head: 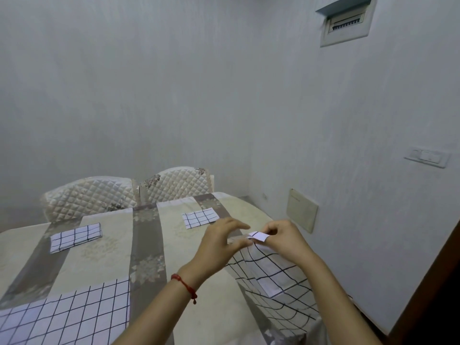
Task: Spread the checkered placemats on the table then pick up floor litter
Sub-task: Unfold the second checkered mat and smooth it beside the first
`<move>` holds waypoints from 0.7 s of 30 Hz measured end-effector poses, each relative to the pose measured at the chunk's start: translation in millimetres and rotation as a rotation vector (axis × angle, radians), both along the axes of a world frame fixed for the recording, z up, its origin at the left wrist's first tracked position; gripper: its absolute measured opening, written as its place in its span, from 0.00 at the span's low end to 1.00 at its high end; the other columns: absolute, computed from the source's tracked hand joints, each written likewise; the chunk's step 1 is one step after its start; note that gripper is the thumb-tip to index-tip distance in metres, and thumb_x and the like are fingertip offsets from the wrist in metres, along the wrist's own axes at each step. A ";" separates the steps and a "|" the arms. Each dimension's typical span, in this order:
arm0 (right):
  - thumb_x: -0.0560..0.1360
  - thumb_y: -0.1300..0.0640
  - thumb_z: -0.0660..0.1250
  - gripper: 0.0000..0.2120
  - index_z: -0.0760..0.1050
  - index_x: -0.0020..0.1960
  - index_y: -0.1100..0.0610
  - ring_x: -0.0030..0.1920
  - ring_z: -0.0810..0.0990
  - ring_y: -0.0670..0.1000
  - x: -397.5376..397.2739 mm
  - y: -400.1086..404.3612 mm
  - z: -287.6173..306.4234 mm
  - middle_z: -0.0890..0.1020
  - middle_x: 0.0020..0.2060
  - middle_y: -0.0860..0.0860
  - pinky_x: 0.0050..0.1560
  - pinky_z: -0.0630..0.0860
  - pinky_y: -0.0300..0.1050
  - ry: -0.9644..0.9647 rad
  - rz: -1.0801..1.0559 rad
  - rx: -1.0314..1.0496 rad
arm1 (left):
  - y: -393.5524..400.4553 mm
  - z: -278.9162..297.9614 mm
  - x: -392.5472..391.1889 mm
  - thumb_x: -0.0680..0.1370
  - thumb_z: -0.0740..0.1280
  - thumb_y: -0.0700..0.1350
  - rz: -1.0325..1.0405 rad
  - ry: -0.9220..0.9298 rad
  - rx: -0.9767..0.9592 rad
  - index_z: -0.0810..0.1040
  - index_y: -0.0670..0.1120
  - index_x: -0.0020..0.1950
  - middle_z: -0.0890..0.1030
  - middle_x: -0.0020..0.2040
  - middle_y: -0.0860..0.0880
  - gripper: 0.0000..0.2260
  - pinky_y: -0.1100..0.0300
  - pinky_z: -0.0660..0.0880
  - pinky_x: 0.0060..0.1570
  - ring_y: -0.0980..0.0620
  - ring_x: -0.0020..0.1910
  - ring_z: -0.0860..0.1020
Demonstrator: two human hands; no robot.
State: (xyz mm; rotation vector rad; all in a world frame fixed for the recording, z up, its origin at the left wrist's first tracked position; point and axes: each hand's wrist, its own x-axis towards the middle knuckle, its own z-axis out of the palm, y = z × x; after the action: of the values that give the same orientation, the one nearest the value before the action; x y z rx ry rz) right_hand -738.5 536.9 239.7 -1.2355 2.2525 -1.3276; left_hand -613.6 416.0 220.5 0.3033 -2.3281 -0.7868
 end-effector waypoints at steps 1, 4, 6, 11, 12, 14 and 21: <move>0.66 0.52 0.75 0.12 0.76 0.27 0.51 0.30 0.71 0.44 0.7 -0.2 0.0 0.76 0.26 0.46 0.33 0.67 0.37 0.006 0.001 0.006 | 0.7 -1.3 -1.1 0.69 0.71 0.52 -0.024 -0.016 -0.002 0.80 0.48 0.53 0.82 0.50 0.51 0.15 0.59 0.72 0.52 0.53 0.51 0.77; 0.66 0.51 0.75 0.13 0.74 0.27 0.51 0.30 0.69 0.45 2.7 1.3 2.0 0.74 0.26 0.46 0.32 0.65 0.38 0.037 0.011 0.029 | 1.1 -4.5 -2.3 0.70 0.72 0.49 -0.049 -0.003 0.001 0.81 0.48 0.52 0.84 0.48 0.52 0.12 0.59 0.74 0.50 0.56 0.48 0.78; 0.66 0.51 0.75 0.14 0.73 0.27 0.52 0.28 0.68 0.44 3.2 3.2 3.3 0.72 0.24 0.45 0.30 0.63 0.37 0.051 0.029 0.040 | 0.9 -5.7 -2.6 0.71 0.71 0.48 -0.054 0.017 -0.013 0.82 0.47 0.50 0.84 0.46 0.51 0.10 0.65 0.74 0.45 0.59 0.43 0.78; 0.67 0.51 0.74 0.19 0.69 0.24 0.51 0.24 0.64 0.40 3.5 10.0 5.5 0.68 0.18 0.43 0.26 0.59 0.29 0.008 0.089 0.000 | 1.3 -3.3 -1.1 0.73 0.70 0.45 -0.060 0.011 -0.029 0.83 0.43 0.44 0.83 0.37 0.49 0.06 0.70 0.70 0.38 0.62 0.39 0.75; 0.68 0.52 0.73 0.19 0.69 0.23 0.51 0.24 0.63 0.40 3.0 11.3 5.7 0.67 0.18 0.43 0.26 0.59 0.30 -0.014 0.111 -0.016 | 0.3 -2.8 -0.4 0.74 0.69 0.44 -0.049 0.011 -0.021 0.83 0.43 0.43 0.82 0.35 0.51 0.06 0.67 0.71 0.38 0.61 0.39 0.75; 0.71 0.57 0.70 0.16 0.74 0.26 0.49 0.25 0.66 0.39 2.0 13.4 5.9 0.70 0.20 0.42 0.29 0.61 0.30 -0.055 0.148 -0.040 | -2.6 -2.5 1.1 0.75 0.67 0.44 -0.030 0.023 -0.012 0.81 0.44 0.41 0.76 0.30 0.58 0.06 0.69 0.68 0.35 0.61 0.35 0.75; 0.69 0.58 0.72 0.09 0.78 0.31 0.57 0.28 0.69 0.43 4.2 4.2 -0.4 0.74 0.27 0.50 0.32 0.65 0.33 -0.167 0.123 -0.113 | -7.1 -7.7 1.6 0.73 0.58 0.54 0.039 0.123 0.005 0.80 0.44 0.40 0.76 0.30 0.59 0.16 0.69 0.67 0.34 0.60 0.36 0.74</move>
State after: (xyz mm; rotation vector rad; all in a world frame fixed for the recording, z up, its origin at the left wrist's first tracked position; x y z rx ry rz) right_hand -734.3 541.1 239.3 -1.2286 1.9801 -1.4696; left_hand -612.0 408.9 212.8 0.2936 -2.1987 -0.7710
